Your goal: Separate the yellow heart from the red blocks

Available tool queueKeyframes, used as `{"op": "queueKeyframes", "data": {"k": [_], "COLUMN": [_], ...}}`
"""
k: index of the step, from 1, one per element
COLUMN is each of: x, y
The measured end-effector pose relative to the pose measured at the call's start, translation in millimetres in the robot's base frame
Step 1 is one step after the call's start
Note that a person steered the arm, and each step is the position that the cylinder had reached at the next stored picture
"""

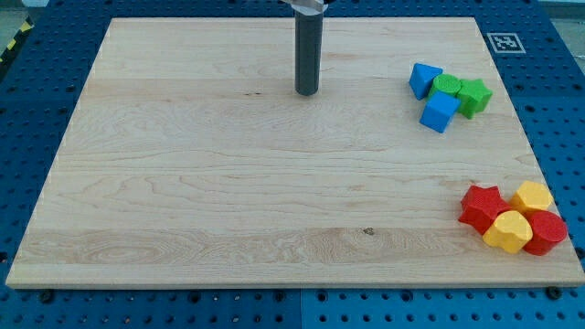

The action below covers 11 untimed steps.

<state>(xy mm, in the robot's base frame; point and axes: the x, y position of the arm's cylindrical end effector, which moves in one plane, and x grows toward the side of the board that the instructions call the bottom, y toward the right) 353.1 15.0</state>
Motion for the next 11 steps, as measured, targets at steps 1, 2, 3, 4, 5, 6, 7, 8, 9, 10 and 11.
{"op": "queueKeyframes", "data": {"k": [1,2,3,4,5,6,7,8,9,10,11], "x": [0,9,35,95,126,127,133,152,191,223,234], "y": [0,-1,4,49,112,182,265,329,328,318,312]}}
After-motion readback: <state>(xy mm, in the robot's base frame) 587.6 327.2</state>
